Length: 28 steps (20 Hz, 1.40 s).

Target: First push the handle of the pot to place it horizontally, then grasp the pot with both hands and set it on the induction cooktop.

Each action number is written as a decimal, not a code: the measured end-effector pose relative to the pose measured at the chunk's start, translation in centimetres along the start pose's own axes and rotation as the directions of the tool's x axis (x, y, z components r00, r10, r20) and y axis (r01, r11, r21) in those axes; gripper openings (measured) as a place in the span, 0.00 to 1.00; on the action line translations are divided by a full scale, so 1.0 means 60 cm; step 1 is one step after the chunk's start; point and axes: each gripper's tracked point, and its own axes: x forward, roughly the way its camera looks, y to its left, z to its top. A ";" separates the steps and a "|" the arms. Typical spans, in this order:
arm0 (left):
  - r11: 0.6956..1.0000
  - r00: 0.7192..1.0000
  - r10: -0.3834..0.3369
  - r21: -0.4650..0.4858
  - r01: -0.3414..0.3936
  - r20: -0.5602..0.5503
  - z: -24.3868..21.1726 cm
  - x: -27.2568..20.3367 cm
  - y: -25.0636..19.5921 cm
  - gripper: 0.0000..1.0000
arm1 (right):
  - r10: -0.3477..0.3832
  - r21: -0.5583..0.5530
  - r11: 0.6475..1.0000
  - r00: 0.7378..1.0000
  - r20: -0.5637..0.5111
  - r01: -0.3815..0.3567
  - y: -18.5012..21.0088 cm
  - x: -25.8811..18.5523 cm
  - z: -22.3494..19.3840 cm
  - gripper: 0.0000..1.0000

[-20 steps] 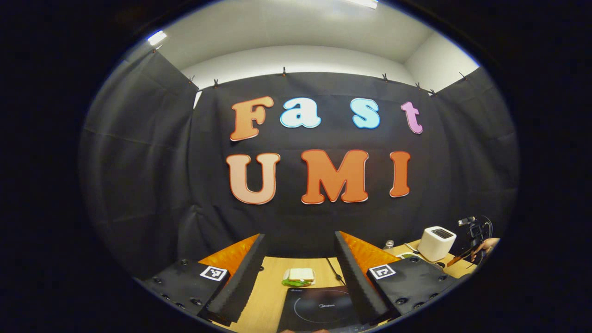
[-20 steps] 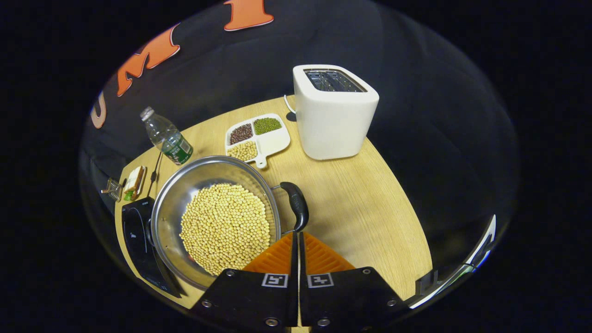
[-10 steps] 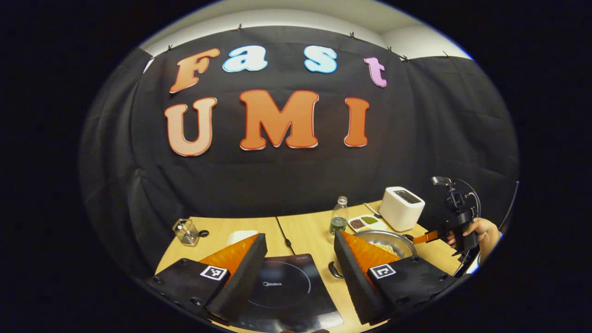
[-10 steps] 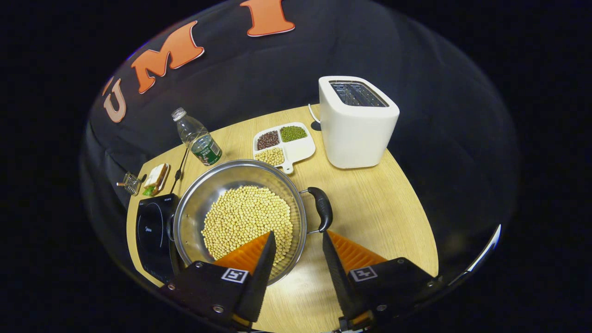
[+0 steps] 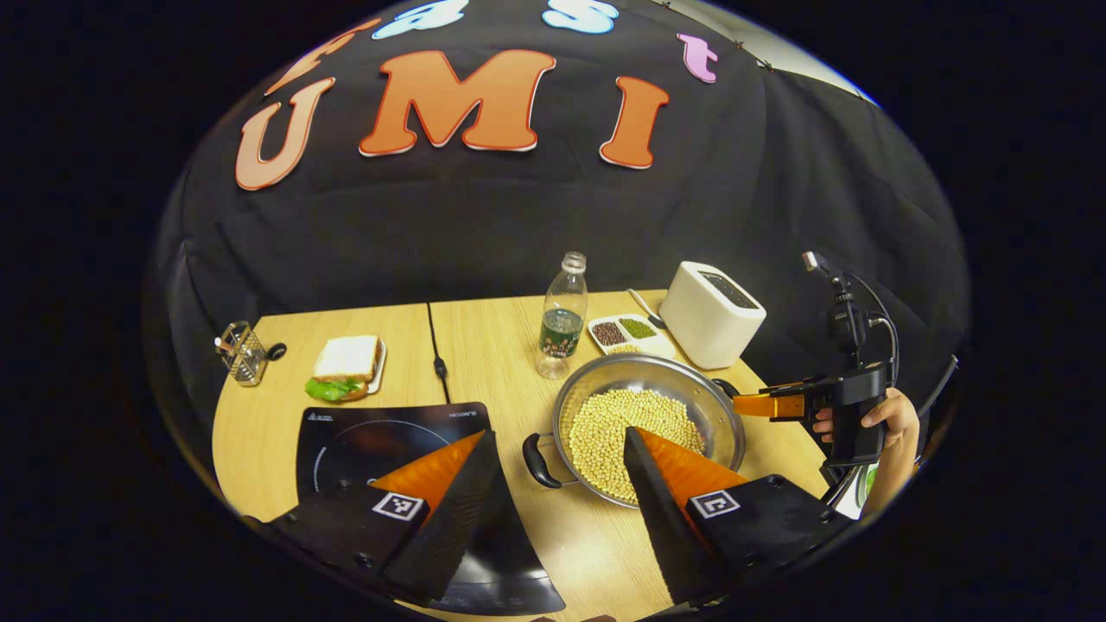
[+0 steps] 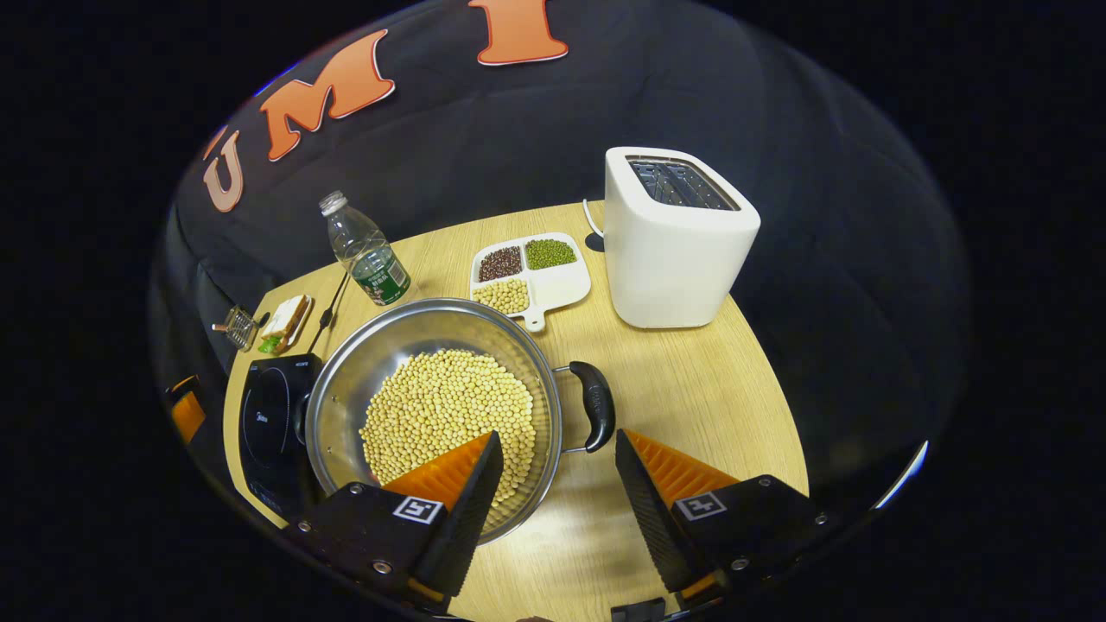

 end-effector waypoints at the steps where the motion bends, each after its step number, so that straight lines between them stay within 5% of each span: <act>1: 1.000 1.000 -0.002 -0.008 0.002 -0.026 -0.007 0.016 -0.002 0.96 | 0.000 -0.006 1.000 1.000 0.000 0.000 0.001 0.005 0.000 0.83; 10: 0.999 0.979 0.017 -0.041 -0.026 -0.204 -0.096 0.132 0.004 0.96 | -0.017 -0.060 0.998 1.000 -0.005 0.017 0.000 0.041 0.000 0.86; 15: 0.997 0.976 0.055 -0.046 -0.066 -0.211 -0.094 0.160 0.020 0.96 | -0.040 -0.082 0.996 0.999 -0.008 0.039 -0.001 0.058 0.000 0.86; 21: 0.991 0.953 0.028 -0.115 -0.065 -0.301 -0.148 0.214 0.020 0.98 | -0.047 -0.083 0.995 0.999 -0.011 0.046 -0.004 0.066 -0.003 0.87; 28: 0.989 0.968 0.136 -0.031 -0.146 -0.209 -0.132 0.252 0.048 0.89 | -0.067 -0.078 0.995 0.997 -0.033 0.064 -0.009 0.104 -0.016 0.87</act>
